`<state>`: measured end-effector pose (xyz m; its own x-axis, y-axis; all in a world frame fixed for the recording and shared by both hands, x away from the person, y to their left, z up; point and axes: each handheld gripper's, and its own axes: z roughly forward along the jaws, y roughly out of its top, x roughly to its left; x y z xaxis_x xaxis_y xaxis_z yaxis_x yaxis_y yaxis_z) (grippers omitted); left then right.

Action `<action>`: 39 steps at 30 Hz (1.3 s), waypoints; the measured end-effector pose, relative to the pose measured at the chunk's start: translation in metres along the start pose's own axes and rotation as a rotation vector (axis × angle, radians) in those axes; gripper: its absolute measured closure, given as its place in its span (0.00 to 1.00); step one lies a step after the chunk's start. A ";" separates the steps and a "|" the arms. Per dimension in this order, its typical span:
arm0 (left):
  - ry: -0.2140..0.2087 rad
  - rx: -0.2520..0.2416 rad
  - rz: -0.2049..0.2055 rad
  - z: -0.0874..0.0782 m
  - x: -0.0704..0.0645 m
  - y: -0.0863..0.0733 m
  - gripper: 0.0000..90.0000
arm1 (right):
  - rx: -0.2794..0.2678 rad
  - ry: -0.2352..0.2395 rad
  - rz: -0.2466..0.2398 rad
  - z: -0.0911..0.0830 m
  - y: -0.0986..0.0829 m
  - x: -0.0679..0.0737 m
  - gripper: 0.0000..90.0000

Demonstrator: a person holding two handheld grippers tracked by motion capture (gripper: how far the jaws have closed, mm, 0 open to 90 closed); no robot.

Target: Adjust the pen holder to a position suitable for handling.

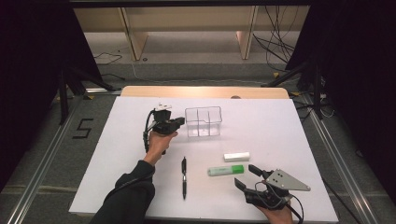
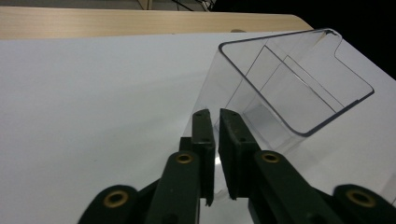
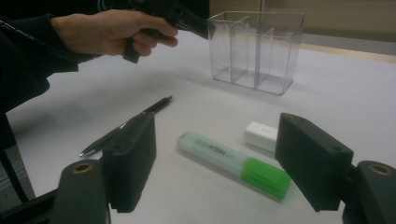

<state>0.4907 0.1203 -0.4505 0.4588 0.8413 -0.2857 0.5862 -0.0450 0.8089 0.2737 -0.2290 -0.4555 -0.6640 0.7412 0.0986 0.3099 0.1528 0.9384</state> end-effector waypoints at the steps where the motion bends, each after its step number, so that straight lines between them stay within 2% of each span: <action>1: -0.001 -0.003 0.005 -0.003 0.001 -0.001 0.89 | 0.002 -0.001 0.000 0.000 0.000 0.000 0.33; 3: 0.001 -0.007 0.016 -0.011 0.003 -0.002 0.82 | -0.001 -0.002 -0.001 0.000 0.000 0.000 0.33; 6: -0.001 -0.030 0.005 -0.025 0.004 -0.006 0.74 | 0.001 -0.003 0.001 0.000 0.000 0.000 0.33; 9: -0.016 -0.034 0.029 -0.037 0.003 -0.012 0.68 | 0.002 -0.003 -0.004 0.001 0.000 0.001 0.33; 13: -0.035 -0.014 0.037 -0.051 -0.002 -0.021 0.57 | 0.006 -0.001 -0.004 0.002 0.000 0.002 0.33; 16: -0.027 0.027 0.068 -0.056 -0.006 -0.024 0.51 | 0.006 0.001 -0.001 0.003 0.000 0.002 0.33; 18: -0.034 0.030 0.060 -0.060 -0.007 -0.027 0.47 | 0.009 0.002 -0.004 0.004 -0.001 0.002 0.33; 19: -0.035 0.050 0.056 -0.062 -0.009 -0.029 0.45 | 0.010 0.000 -0.006 0.004 -0.001 0.003 0.33; 24: -0.024 0.099 0.089 -0.067 -0.020 -0.039 0.34 | 0.014 0.005 -0.007 0.004 -0.001 0.004 0.33; 28: -0.022 0.130 0.101 -0.071 -0.030 -0.045 0.28 | 0.012 0.002 -0.011 0.003 -0.001 0.004 0.33; 32: -0.028 0.132 0.124 -0.076 -0.037 -0.050 0.26 | 0.013 0.002 -0.008 0.003 -0.001 0.004 0.33; 39: -0.041 0.132 0.130 -0.083 -0.045 -0.057 0.25 | 0.017 0.001 -0.011 0.004 -0.001 0.005 0.33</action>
<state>0.3812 0.1301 -0.4410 0.5617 0.8012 -0.2063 0.6014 -0.2242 0.7668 0.2729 -0.2229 -0.4575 -0.6677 0.7391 0.0887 0.3141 0.1717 0.9337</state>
